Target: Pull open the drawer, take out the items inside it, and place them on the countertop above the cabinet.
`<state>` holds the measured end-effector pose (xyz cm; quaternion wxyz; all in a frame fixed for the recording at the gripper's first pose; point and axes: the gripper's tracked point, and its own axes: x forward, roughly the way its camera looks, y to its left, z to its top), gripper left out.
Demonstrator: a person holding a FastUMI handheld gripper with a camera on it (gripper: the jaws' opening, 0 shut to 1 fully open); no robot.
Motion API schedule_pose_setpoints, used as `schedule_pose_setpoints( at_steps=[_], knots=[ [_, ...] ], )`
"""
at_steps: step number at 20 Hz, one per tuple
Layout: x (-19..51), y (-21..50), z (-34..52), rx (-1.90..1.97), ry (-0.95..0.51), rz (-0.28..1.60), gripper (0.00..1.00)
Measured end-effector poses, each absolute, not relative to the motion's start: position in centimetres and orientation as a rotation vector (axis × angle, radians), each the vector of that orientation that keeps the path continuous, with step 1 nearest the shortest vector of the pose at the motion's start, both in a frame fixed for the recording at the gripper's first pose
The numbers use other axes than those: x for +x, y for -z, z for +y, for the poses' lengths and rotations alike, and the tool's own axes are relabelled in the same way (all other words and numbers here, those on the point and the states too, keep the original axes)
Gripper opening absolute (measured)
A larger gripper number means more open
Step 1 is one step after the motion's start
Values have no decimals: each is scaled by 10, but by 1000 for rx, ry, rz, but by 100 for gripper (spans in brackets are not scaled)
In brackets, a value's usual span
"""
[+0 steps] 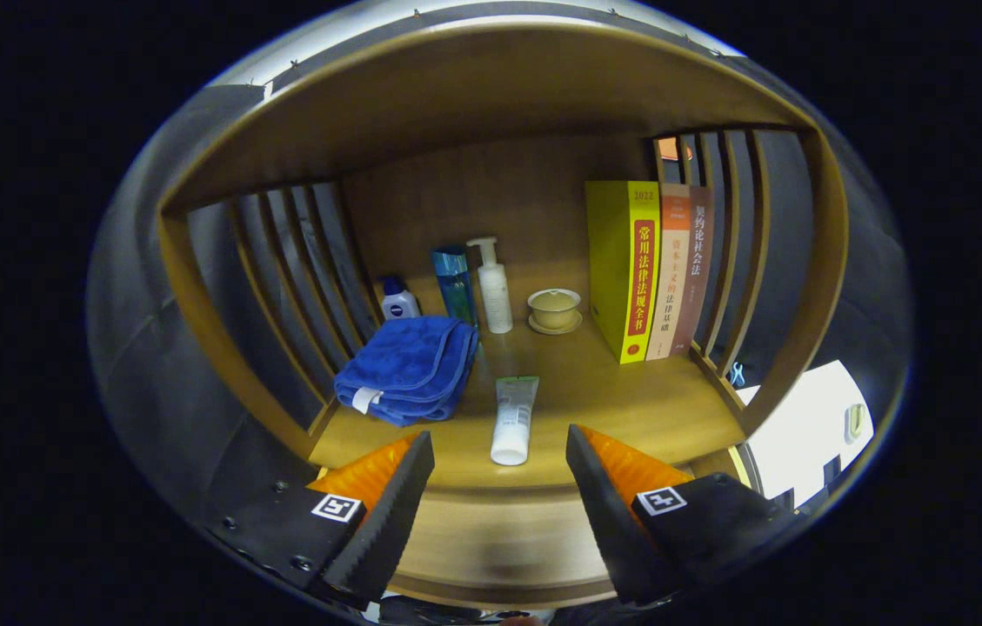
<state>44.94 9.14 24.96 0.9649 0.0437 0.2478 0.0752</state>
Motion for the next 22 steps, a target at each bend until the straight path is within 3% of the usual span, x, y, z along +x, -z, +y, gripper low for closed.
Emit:
schedule_pose_setpoints(
  at_steps=[11, 22],
  knots=[
    [344, -255, 56, -21, -109, 168, 99],
    [267, -243, 70, 23, -85, -4, 99]
  ],
)
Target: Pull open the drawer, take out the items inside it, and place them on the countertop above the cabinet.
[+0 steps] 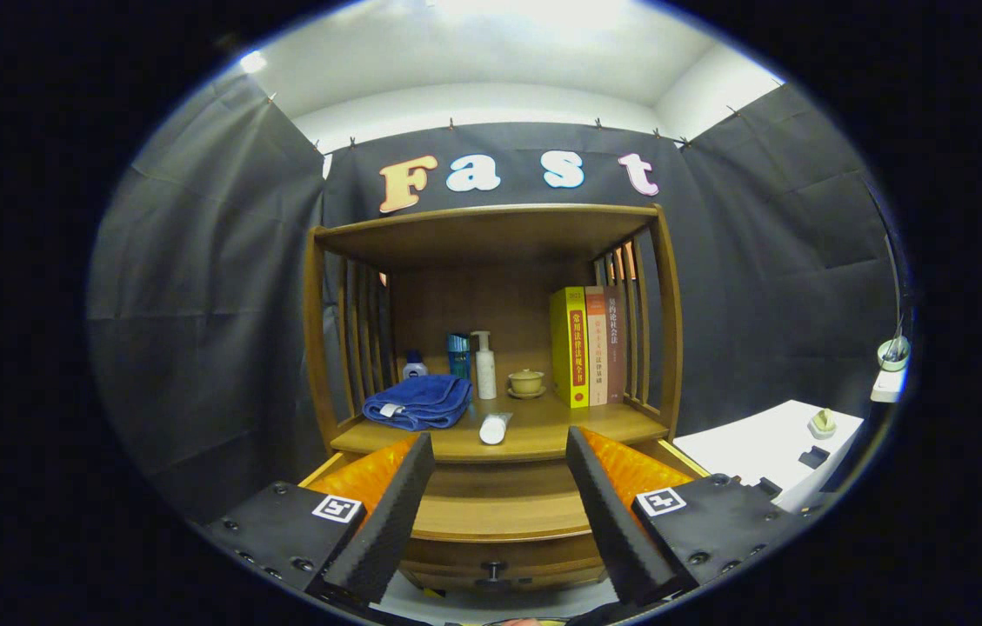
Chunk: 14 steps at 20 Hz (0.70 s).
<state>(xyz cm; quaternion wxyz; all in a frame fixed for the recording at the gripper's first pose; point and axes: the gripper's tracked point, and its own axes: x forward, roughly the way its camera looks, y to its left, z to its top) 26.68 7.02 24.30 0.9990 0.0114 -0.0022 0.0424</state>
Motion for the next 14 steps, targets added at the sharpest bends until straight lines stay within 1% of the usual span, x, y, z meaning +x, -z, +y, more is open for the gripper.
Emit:
schedule_pose_setpoints(
  at_steps=[4, 7, 11, 14],
  knots=[
    [262, -224, 64, 77, -50, -57, 99],
    [263, -226, 59, 87, -52, -51, 99],
    [263, -226, 51, 100, -28, -112, 99],
    [260, -211, 39, 98, 28, -159, 99]
  ],
)
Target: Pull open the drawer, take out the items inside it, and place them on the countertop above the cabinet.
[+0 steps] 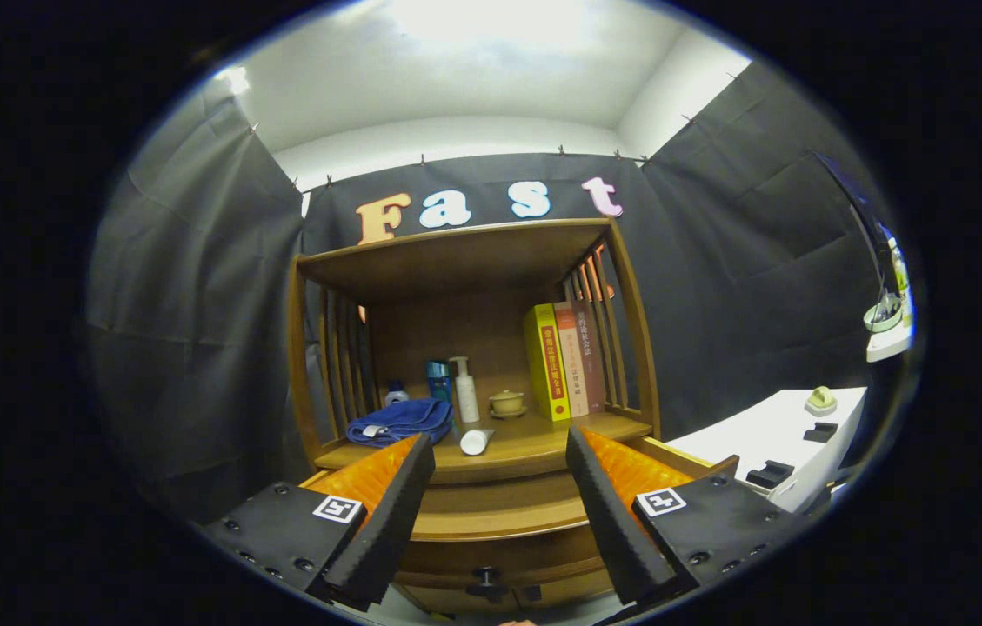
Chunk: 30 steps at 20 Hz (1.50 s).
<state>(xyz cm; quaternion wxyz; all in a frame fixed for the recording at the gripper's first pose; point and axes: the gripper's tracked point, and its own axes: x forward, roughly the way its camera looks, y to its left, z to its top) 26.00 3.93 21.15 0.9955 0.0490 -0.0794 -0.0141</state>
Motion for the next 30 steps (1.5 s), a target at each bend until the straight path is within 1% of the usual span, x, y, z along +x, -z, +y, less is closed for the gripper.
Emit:
schedule_pose_setpoints(
  at_steps=[3, 11, 15, 18, 24, 30],
  knots=[
    [260, -193, 43, 94, 40, -159, 99],
    [256, -127, 73, 17, -7, -137, 99],
    [257, -105, 86, -16, -43, -112, 99],
    [259, -93, 80, -36, -33, -91, 99],
    [267, -62, 71, -13, -26, -15, 99],
    [282, -34, 75, -28, -69, 93, 99]
  ],
)
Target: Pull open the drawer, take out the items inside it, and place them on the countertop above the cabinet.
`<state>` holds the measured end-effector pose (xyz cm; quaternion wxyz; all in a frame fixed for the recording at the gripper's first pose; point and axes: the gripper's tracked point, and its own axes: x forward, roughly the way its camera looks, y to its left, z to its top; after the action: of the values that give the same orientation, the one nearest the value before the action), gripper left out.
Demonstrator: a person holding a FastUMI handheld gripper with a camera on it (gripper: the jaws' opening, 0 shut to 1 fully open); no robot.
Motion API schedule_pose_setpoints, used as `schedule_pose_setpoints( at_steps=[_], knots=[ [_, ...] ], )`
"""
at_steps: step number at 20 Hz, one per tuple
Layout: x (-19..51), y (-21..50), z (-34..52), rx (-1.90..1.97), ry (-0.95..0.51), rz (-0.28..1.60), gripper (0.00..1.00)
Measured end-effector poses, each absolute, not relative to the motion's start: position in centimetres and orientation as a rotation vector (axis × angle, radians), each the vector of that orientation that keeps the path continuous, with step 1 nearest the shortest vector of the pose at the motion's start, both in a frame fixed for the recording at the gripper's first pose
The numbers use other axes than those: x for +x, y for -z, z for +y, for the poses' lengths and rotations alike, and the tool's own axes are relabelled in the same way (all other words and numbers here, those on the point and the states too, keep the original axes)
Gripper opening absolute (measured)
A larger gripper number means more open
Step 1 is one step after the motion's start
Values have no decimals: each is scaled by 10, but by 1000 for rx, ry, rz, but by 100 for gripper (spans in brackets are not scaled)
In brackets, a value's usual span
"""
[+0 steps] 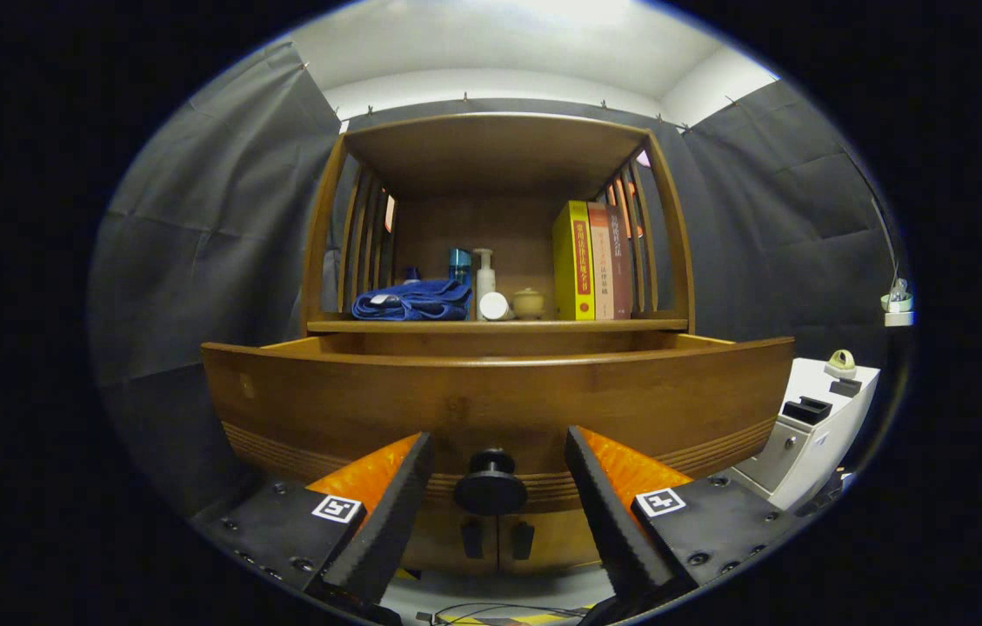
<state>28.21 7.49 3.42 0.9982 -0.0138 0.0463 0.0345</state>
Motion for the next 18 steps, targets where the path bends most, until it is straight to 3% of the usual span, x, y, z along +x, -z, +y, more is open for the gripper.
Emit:
schedule_pose_setpoints(
  at_steps=[18],
  knots=[
    [303, -20, 72, -51, -36, 208, 98]
  ],
)
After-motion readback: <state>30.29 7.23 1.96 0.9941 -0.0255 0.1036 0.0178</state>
